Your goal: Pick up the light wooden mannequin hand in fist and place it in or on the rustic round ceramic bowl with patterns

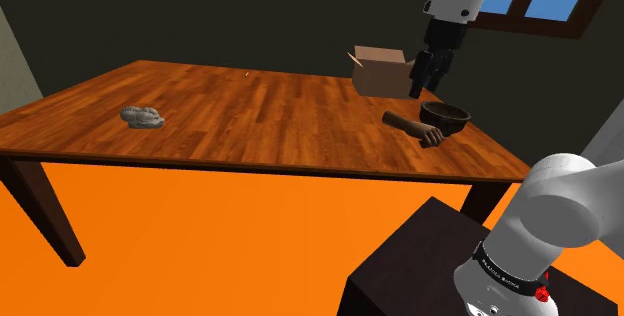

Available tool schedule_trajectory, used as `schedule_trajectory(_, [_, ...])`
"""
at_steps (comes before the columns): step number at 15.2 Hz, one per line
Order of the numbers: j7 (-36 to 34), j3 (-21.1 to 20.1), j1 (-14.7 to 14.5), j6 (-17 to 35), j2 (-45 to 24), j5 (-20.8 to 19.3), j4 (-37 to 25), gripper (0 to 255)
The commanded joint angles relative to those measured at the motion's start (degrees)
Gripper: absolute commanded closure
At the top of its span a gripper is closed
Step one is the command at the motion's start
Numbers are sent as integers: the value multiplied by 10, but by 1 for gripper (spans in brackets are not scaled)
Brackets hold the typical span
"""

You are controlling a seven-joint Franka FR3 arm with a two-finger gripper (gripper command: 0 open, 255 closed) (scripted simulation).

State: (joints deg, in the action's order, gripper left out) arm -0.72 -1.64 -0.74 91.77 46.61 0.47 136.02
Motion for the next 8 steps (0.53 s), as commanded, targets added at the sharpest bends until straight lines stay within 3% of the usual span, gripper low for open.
schedule_trajectory(1, [0, 0, 0, 0, 0, 0, 0, 0])
schedule_trajectory(8, [20, 38, 39, 68, -104, -50, 0, 0])
